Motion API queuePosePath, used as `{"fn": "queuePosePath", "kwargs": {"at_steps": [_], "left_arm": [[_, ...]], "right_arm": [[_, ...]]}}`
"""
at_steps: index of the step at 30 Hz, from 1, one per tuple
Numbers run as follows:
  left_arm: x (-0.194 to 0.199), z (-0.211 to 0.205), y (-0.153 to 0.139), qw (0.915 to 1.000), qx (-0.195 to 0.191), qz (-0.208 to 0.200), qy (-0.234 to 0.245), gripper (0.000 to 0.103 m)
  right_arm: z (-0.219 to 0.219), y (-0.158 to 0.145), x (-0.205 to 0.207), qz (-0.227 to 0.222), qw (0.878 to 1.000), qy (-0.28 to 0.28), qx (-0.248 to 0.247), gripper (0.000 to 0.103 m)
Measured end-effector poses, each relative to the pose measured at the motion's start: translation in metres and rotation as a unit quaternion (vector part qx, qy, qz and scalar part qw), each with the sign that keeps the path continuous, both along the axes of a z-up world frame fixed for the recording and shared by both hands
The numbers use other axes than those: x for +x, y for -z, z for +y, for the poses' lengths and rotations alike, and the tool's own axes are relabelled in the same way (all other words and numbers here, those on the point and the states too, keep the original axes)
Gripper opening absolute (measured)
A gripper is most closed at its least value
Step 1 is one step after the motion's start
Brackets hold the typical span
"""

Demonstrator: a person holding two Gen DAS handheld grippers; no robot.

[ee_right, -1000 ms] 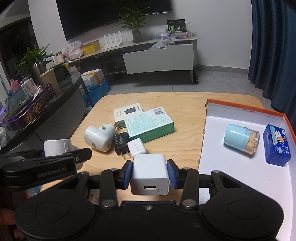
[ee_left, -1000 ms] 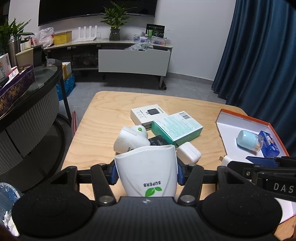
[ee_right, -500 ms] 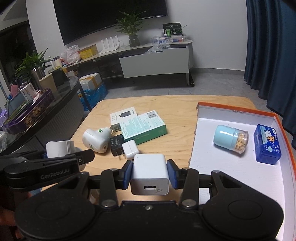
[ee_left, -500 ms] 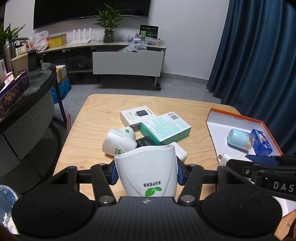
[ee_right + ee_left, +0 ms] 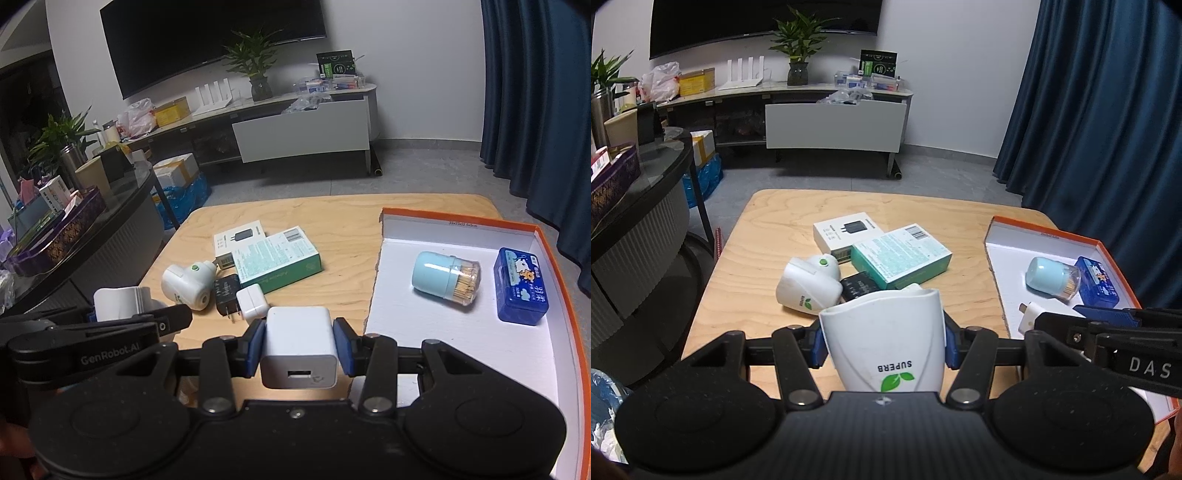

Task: Organize rigid objects
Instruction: 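Carry the cup with the left tool while the right tool carries the charger into the lid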

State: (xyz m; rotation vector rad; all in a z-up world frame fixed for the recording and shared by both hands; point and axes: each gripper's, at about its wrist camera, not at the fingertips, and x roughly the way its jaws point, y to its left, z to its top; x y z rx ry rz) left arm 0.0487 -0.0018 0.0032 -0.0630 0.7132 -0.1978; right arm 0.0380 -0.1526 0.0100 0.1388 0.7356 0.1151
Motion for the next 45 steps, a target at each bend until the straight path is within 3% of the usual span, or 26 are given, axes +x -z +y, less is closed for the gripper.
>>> {"fn": "queuePosePath", "kwargs": {"at_steps": [45], "left_arm": [[-0.001, -0.077, -0.008, 0.9970, -0.002, 0.002, 0.078, 0.057]], "right_arm": [[-0.072, -0.006, -0.026, -0.009, 0.997, 0.076, 0.010, 0.050]]}}
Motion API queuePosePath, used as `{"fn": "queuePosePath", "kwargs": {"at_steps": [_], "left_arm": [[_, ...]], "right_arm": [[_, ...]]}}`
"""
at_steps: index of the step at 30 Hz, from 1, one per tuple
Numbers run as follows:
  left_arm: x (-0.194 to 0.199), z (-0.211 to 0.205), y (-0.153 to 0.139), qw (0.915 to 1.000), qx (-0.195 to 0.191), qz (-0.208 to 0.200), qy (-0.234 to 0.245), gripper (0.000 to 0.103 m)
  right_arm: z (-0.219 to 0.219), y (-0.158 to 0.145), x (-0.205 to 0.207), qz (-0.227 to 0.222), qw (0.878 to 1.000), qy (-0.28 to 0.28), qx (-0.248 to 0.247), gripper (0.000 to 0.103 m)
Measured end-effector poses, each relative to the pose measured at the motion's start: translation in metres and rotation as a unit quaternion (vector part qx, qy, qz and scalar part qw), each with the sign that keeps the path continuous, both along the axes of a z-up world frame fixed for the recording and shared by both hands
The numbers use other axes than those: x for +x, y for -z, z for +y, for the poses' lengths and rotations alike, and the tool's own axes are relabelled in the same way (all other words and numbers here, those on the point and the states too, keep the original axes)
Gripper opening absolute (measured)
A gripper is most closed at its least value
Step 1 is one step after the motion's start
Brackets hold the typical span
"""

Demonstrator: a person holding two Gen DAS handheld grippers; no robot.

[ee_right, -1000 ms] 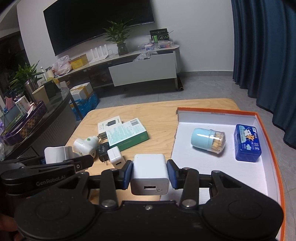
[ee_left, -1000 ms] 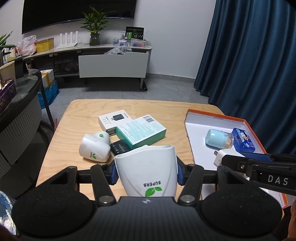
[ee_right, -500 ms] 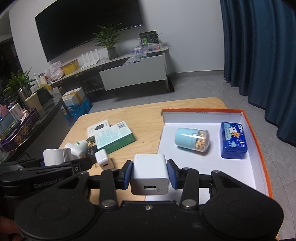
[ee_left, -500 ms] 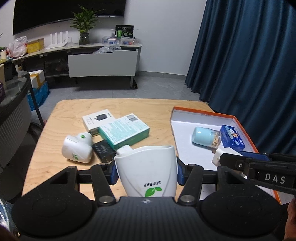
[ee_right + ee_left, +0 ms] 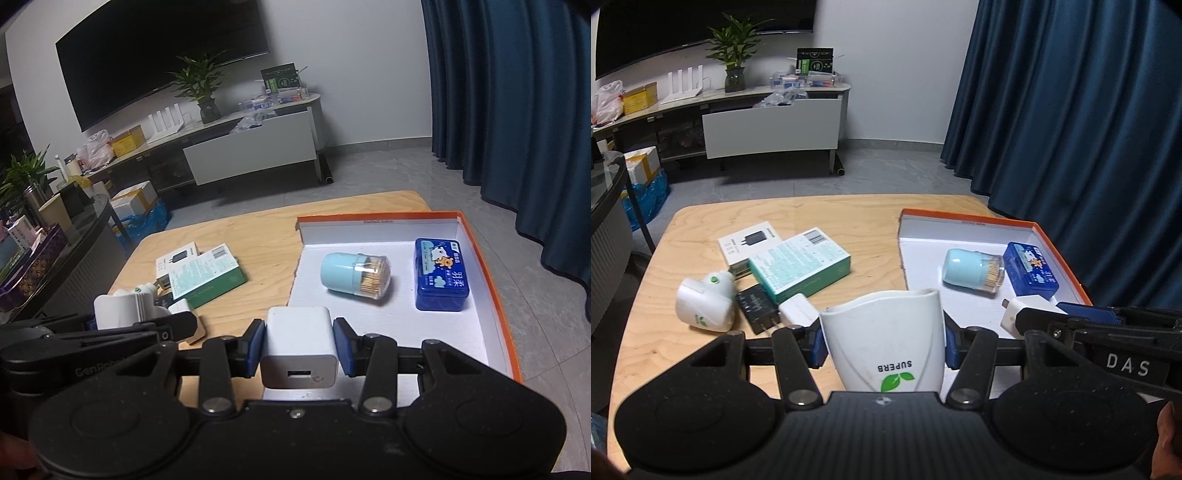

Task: Organize rigid objects
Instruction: 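Carry the cup with the left tool while the right tool carries the charger into the lid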

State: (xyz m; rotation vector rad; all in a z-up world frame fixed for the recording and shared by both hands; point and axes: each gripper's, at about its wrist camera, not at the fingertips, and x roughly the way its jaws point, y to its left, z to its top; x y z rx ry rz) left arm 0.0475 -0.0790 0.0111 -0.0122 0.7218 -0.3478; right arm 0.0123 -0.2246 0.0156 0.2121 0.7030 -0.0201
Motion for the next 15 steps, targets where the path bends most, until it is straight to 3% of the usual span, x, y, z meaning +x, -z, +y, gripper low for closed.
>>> {"fn": "queuePosePath", "kwargs": {"at_steps": [15], "left_arm": [[0.005, -0.037, 0.005, 0.9992, 0.004, 0.007, 0.039, 0.057]], "right_arm": [[-0.043, 0.001, -0.008, -0.005, 0.999, 0.053, 0.005, 0.050]]}}
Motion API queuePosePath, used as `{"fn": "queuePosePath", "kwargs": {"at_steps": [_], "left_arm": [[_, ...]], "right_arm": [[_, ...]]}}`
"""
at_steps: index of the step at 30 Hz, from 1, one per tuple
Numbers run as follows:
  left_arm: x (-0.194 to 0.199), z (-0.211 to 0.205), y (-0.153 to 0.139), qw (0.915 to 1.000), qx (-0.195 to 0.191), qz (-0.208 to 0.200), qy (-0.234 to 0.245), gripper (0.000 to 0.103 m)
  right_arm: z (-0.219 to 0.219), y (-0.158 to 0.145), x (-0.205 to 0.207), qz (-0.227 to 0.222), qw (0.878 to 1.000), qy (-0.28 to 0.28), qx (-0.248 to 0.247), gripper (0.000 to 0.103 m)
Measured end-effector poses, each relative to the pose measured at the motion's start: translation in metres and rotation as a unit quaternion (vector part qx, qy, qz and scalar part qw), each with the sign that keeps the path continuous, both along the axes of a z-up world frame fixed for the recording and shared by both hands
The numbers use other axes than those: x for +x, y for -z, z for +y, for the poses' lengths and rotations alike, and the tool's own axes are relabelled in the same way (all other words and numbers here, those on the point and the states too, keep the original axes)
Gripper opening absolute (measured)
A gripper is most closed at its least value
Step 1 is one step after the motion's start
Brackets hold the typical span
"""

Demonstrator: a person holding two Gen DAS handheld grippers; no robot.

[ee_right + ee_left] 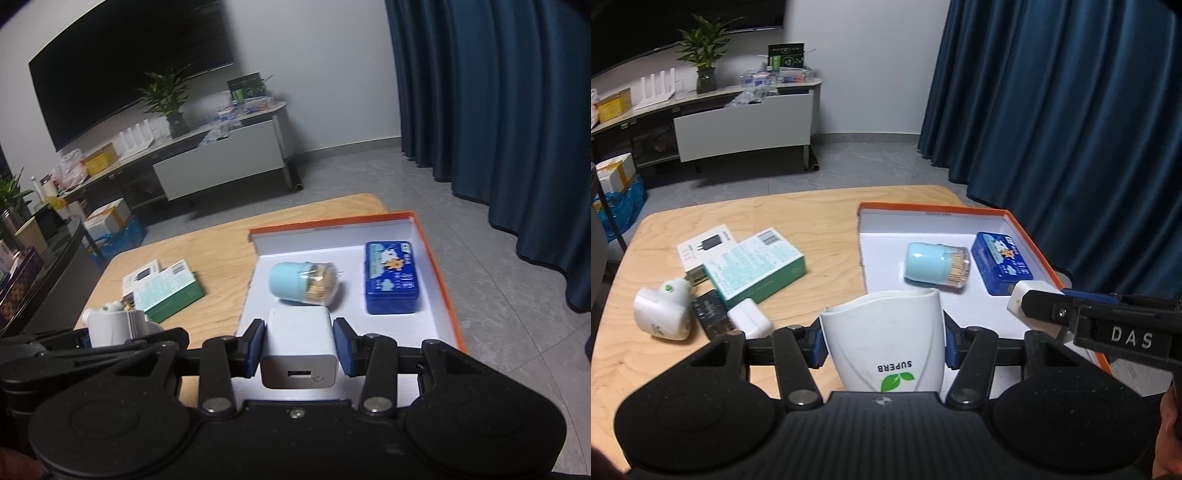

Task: Organize rigid objects
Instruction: 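Carry the cup with the left tool while the right tool carries the charger into the lid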

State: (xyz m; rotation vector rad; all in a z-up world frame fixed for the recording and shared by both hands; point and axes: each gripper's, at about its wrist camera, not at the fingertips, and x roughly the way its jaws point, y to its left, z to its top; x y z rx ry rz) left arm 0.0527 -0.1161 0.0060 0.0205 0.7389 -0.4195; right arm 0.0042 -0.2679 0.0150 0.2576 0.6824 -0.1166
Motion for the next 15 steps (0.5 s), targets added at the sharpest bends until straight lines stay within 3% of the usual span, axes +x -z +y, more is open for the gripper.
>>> {"fn": "queuePosePath", "kwargs": {"at_steps": [15], "left_arm": [[0.012, -0.041, 0.012, 0.9991, 0.009, 0.012, 0.039, 0.057]], "right_arm": [[-0.040, 0.011, 0.000, 0.010, 0.999, 0.041, -0.004, 0.050]]}}
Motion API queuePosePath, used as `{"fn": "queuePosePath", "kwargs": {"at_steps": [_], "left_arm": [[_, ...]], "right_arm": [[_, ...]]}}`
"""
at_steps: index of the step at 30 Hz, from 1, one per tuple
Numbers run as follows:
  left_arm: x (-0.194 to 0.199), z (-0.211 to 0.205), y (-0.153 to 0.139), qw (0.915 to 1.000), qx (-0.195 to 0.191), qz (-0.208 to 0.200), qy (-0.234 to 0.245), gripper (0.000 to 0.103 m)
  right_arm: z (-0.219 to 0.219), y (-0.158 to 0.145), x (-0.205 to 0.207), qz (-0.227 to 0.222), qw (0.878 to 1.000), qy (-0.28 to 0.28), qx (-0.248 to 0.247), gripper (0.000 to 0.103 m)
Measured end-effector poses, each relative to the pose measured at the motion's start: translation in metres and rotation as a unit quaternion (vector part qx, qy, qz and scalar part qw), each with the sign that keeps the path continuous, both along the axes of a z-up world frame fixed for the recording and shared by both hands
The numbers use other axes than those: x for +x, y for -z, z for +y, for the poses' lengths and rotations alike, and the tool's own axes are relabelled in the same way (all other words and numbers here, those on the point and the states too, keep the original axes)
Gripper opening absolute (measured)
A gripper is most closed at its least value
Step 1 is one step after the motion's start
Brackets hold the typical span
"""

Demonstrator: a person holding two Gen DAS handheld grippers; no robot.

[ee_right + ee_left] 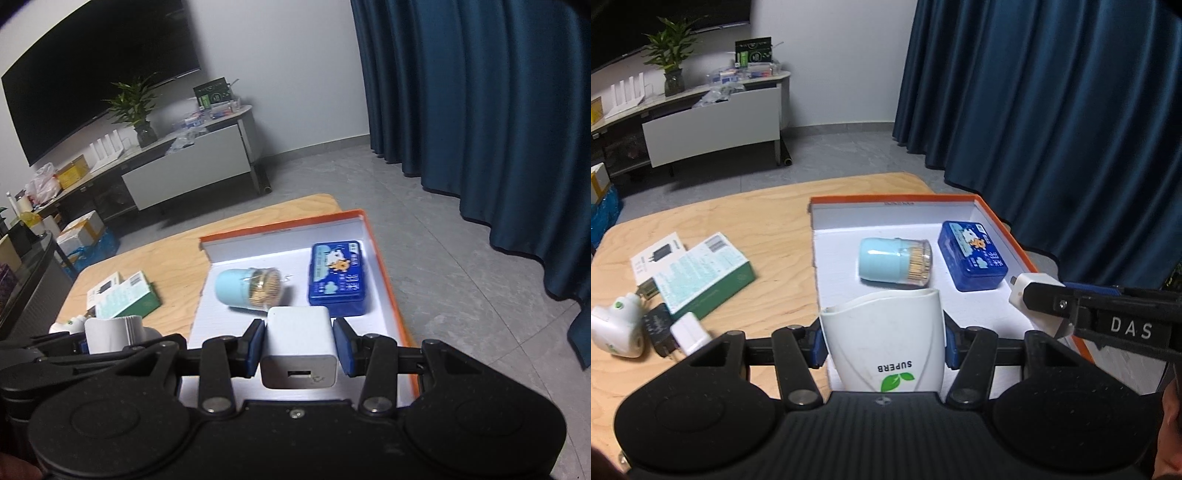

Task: Organize rigid objects
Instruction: 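Carry the cup with the left tool while the right tool carries the charger into the lid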

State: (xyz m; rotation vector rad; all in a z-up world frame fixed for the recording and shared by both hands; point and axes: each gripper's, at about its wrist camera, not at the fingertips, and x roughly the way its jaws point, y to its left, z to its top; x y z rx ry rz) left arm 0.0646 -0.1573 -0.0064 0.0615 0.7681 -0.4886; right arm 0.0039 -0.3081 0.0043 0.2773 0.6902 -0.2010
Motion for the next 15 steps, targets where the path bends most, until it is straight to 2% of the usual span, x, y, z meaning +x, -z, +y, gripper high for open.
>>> {"fn": "queuePosePath", "kwargs": {"at_steps": [15], "left_arm": [[0.013, -0.026, 0.015, 0.9997, 0.013, 0.014, 0.016, 0.057]], "right_arm": [[-0.022, 0.023, 0.034, 0.033, 0.999, 0.004, -0.015, 0.050]]}}
